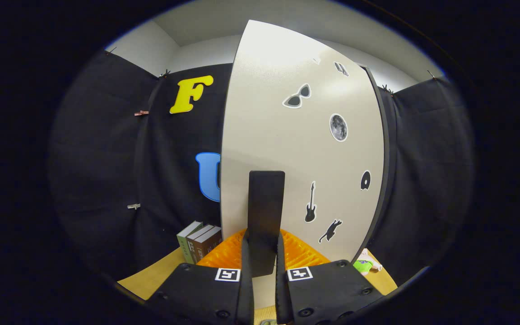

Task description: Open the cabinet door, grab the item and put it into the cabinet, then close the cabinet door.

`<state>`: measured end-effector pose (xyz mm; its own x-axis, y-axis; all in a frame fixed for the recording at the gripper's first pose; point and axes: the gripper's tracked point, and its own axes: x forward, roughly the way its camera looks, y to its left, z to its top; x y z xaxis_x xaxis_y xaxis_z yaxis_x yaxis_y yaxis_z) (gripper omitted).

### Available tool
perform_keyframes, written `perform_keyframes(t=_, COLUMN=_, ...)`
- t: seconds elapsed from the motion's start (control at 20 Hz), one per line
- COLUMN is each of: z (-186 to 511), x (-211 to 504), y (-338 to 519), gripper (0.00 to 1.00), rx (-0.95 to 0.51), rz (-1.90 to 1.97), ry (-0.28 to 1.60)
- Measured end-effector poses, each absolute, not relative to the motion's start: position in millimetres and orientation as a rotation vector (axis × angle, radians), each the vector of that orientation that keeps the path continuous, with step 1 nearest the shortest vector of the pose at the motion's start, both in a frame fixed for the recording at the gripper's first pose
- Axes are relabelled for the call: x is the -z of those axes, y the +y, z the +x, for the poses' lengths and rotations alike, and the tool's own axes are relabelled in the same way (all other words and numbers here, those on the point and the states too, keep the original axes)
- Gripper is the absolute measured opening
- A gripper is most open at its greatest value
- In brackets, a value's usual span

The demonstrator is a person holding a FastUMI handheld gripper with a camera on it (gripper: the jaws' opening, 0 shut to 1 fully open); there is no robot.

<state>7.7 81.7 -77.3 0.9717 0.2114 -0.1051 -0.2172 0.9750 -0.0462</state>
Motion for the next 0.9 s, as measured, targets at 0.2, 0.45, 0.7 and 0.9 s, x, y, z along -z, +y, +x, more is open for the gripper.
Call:
perform_keyframes(t=0.2, z=-20.1, x=72.8, y=56.9, gripper=0.23, rx=-0.335, rz=-0.040, ry=0.100)
perform_keyframes(t=0.45, z=-52.5, x=64.0, y=7.0, gripper=0.23, rx=-0.431, rz=-0.022, ry=0.117)
perform_keyframes(t=0.7, z=-72.9, x=58.7, y=-49.5, gripper=0.23, rx=-0.411, rz=-0.006, ry=0.128)
perform_keyframes(t=0.9, z=-74.6, x=54.6, y=-89.9, gripper=0.22, rx=-0.347, rz=-0.004, ry=0.136)
